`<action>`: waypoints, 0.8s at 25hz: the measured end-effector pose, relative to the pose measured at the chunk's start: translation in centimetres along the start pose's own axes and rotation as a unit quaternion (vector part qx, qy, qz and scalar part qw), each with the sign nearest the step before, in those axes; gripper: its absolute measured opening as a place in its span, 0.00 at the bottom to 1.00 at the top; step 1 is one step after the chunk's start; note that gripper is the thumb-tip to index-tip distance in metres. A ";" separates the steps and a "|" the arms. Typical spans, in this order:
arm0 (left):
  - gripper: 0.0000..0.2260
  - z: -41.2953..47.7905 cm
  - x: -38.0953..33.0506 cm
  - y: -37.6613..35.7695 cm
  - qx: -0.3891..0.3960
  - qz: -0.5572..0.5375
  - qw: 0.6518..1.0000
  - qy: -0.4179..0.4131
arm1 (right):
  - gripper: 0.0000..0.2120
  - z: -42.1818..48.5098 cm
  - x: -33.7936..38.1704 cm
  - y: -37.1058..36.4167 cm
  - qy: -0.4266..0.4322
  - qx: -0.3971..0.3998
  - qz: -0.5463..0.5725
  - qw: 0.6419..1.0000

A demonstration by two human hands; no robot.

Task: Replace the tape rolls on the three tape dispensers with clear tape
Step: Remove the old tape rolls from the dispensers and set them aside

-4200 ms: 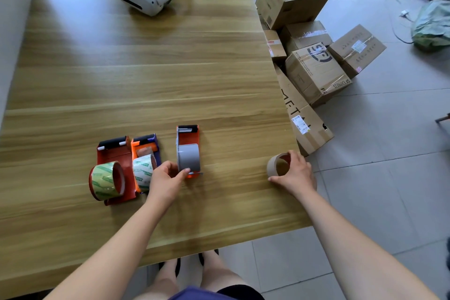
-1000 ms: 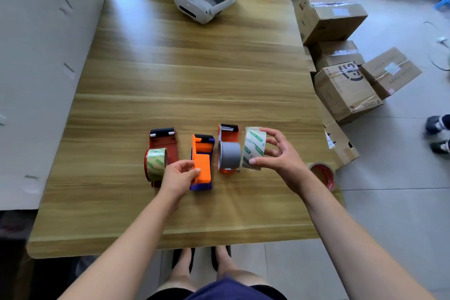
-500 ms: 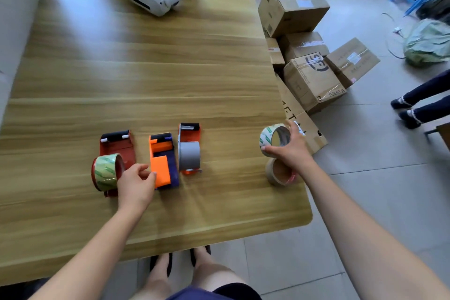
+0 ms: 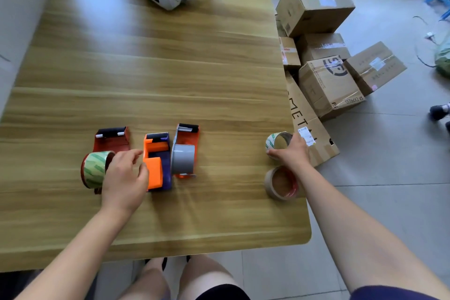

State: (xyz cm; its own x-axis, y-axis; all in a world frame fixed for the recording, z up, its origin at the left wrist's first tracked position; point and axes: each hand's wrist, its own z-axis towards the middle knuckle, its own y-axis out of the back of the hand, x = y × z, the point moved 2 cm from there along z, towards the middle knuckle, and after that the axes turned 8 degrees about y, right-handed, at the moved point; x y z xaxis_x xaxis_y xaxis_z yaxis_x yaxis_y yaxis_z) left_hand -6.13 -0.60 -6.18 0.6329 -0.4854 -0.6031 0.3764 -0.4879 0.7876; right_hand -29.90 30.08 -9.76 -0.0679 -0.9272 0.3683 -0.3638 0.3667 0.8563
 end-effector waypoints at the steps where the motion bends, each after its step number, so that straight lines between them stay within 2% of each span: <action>1: 0.14 0.1 0.0 -0.1 -0.004 0.006 1.000 -0.003 | 0.40 0.2 -0.1 -0.1 0.000 0.004 -0.006 1.000; 7: 0.13 -0.1 -0.1 0.0 -0.023 0.029 0.999 -0.002 | 0.43 0.1 -0.3 -0.7 0.022 0.026 -0.110 0.993; 13: 0.13 0.4 -0.2 0.5 -0.037 0.010 0.999 0.020 | 0.50 -0.4 0.1 -0.2 0.030 0.044 -0.117 0.992; 17: 0.11 1.2 0.3 2.0 -0.057 -0.017 0.997 0.047 | 0.44 -1.1 2.3 1.2 0.026 -0.005 -0.117 0.993; 20: 0.10 2.3 1.7 3.8 -0.079 -0.077 0.987 0.113 | 0.39 -3.0 6.8 0.8 0.076 -0.025 -0.053 0.995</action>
State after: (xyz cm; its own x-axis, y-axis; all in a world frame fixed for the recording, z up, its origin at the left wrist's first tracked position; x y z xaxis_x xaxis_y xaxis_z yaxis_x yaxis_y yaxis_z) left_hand -5.16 -4.93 -4.51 0.6886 -0.2306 -0.6875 0.5694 -0.4152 0.7095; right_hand -27.86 24.29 -5.52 0.1106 -0.9405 0.3214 -0.3141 0.2737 0.9091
